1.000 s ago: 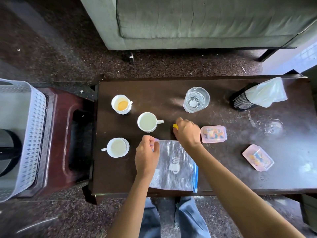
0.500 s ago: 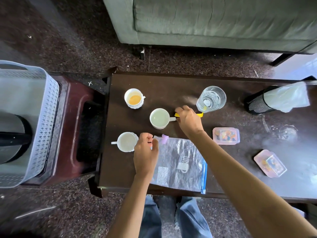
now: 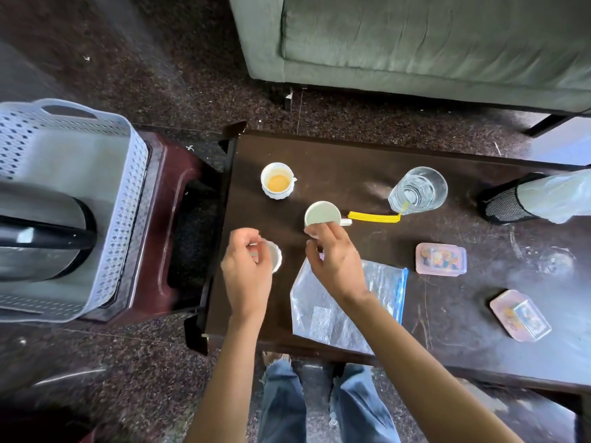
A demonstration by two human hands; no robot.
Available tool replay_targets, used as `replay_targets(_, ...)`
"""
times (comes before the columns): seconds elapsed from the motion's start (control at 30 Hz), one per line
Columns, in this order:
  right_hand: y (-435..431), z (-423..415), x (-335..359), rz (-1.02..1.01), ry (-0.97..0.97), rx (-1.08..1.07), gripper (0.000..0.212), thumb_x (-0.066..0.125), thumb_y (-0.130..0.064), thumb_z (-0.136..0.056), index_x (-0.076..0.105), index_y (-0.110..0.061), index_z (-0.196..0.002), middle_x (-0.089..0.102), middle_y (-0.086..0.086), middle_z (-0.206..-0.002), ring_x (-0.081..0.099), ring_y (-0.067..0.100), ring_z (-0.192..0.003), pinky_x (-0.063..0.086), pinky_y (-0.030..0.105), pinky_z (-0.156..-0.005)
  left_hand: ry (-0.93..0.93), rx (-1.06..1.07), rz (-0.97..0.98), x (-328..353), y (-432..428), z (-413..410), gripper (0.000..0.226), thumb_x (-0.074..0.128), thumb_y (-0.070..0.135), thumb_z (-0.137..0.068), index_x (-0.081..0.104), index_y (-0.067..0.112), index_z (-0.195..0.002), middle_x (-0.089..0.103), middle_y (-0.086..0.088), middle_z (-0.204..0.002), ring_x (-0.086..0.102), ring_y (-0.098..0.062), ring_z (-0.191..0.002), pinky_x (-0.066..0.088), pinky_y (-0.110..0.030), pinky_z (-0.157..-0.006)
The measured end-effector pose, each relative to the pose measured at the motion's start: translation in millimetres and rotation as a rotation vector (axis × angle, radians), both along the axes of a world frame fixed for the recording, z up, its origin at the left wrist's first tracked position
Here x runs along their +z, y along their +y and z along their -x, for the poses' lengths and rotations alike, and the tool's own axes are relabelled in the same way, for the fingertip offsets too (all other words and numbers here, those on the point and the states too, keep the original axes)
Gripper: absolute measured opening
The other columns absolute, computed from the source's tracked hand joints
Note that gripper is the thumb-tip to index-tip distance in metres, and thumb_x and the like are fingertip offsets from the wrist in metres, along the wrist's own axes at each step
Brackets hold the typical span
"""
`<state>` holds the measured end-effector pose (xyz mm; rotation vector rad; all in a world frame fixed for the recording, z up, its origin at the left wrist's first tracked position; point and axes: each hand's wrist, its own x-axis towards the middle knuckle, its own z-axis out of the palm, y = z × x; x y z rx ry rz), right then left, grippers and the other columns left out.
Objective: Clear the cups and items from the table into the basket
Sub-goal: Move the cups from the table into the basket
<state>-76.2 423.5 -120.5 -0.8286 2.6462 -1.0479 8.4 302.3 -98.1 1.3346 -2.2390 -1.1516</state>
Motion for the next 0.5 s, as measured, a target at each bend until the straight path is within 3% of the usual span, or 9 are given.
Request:
replay_targets(0.07, 3, -6, -8, -0.132, -0.065, -0.060, 0.007, 0.060, -0.019, -0.087, 0.063, -0.014, -0.092, 0.066, 0.004, -0.090, 0.063, 0.025, -0.080, 0.052, 0.030, -0.057, -0.004, 0.015, 0.008, -4, -10, -10, 0.016, 0.060, 0.007, -0.085, 0.059, 0.014, -0.099, 0.068, -0.001, -0.092, 0.063, -0.014, -0.079, 0.046, -0.010, -0.066)
replay_targets(0.17, 10, -23, -25, -0.324, -0.071, -0.208, 0.019, 0.056, -0.031, -0.091, 0.063, -0.013, -0.090, 0.068, 0.006, -0.091, 0.060, 0.026, -0.085, 0.050, 0.032, -0.067, -0.029, 0.042, -0.008, -10, -22, -33, 0.015, 0.060, 0.005, -0.086, 0.058, 0.009, -0.100, 0.067, -0.005, -0.092, 0.064, -0.016, -0.080, 0.042, -0.001, -0.061)
replay_targets(0.3, 25, -22, -40, -0.399, -0.118, -0.350, 0.018, 0.045, -0.025, -0.096, 0.056, -0.011, -0.095, 0.066, 0.007, -0.099, 0.057, 0.024, -0.090, 0.044, 0.033, -0.083, -0.032, 0.024, 0.015, -9, -18, -39, 0.014, 0.060, 0.006, -0.086, 0.058, 0.010, -0.100, 0.066, -0.004, -0.093, 0.062, -0.013, -0.079, 0.042, -0.002, -0.060)
replay_targets(0.37, 29, -20, -45, -0.405, -0.142, -0.360, 0.011, 0.040, -0.018, -0.097, 0.049, -0.013, -0.093, 0.065, 0.008, -0.096, 0.057, 0.026, -0.088, 0.041, 0.036, -0.083, -0.017, 0.006, 0.021, -8, -13, -37, 0.014, 0.060, 0.005, -0.085, 0.058, 0.012, -0.098, 0.066, -0.002, -0.091, 0.062, -0.013, -0.078, 0.043, -0.005, -0.061)
replay_targets(0.5, 37, -29, -52, -0.388, -0.179, -0.284, 0.006, 0.043, -0.020, -0.096, 0.046, -0.015, -0.096, 0.065, 0.006, -0.097, 0.057, 0.027, -0.088, 0.040, 0.037, -0.082, -0.010, -0.035, 0.033, -7, 3, -33, 0.014, 0.060, 0.005, -0.084, 0.058, 0.014, -0.094, 0.065, 0.001, -0.091, 0.063, -0.015, -0.079, 0.054, -0.028, -0.067)
